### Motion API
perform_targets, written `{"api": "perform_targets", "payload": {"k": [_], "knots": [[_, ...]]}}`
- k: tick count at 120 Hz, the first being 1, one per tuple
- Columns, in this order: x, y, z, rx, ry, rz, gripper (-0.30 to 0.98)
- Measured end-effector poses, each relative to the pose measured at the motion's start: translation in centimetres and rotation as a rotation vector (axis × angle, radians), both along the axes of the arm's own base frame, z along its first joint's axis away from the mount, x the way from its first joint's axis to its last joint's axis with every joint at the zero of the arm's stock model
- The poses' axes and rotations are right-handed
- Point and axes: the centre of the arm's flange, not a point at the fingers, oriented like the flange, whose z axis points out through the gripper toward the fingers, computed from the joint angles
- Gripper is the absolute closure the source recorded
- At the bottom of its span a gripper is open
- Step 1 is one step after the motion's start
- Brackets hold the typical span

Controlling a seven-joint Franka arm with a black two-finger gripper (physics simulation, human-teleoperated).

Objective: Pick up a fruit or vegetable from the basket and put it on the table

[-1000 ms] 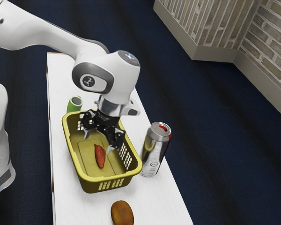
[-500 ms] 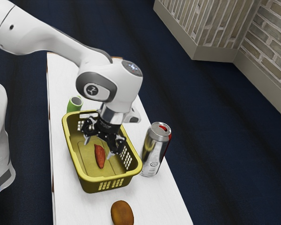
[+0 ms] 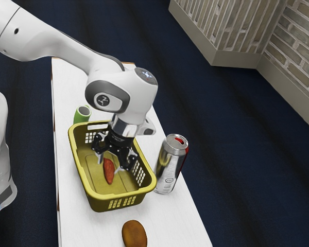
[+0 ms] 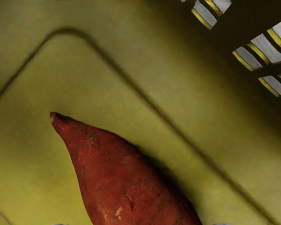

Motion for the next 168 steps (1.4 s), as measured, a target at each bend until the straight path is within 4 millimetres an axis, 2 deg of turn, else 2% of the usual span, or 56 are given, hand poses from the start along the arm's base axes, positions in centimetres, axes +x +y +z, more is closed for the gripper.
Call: {"api": "perform_targets", "payload": {"k": [12, 33, 42, 48, 59, 68, 75, 79, 86, 97, 104, 115, 124, 136, 145, 153, 168], "knots": [[0.0, 0.2, -0.1, -0.003, 0.002, 0.009, 0.34], [-0.2, 0.8, -1.4, -0.026, 0.025, 0.049, 0.41], [0.0, 0.7, -1.3, -0.034, 0.021, 0.056, 0.47], [0.1, 0.0, -0.5, -0.039, 0.003, 0.045, 0.49], [1.1, -2.0, 4.3, -0.056, -0.055, 0.016, 0.52], [1.7, -3.6, 11.8, -0.063, -0.121, -0.018, 0.53], [1.7, -3.3, 17.7, -0.055, -0.157, -0.024, 0.52], [1.5, -2.2, 20.5, -0.045, -0.167, -0.017, 0.52], [1.4, 0.6, 23.5, -0.019, -0.159, 0.010, 0.53], [2.4, 7.1, 24.7, 0.028, -0.097, 0.070, 0.53], [4.2, 10.9, 24.4, 0.050, -0.047, 0.095, 0.52], [7.0, 16.5, 21.4, 0.059, 0.060, 0.125, 0.53], [7.7, 21.0, 19.0, 0.046, 0.124, 0.149, 0.53], [8.1, 24.9, 15.3, 0.028, 0.184, 0.138, 0.53], [8.6, 27.1, 12.4, 0.009, 0.208, 0.108, 0.53], [8.8, 27.8, 9.4, -0.010, 0.224, 0.062, 0.53], [9.9, 28.6, 6.6, -0.030, 0.194, -0.029, 0.53]]}}
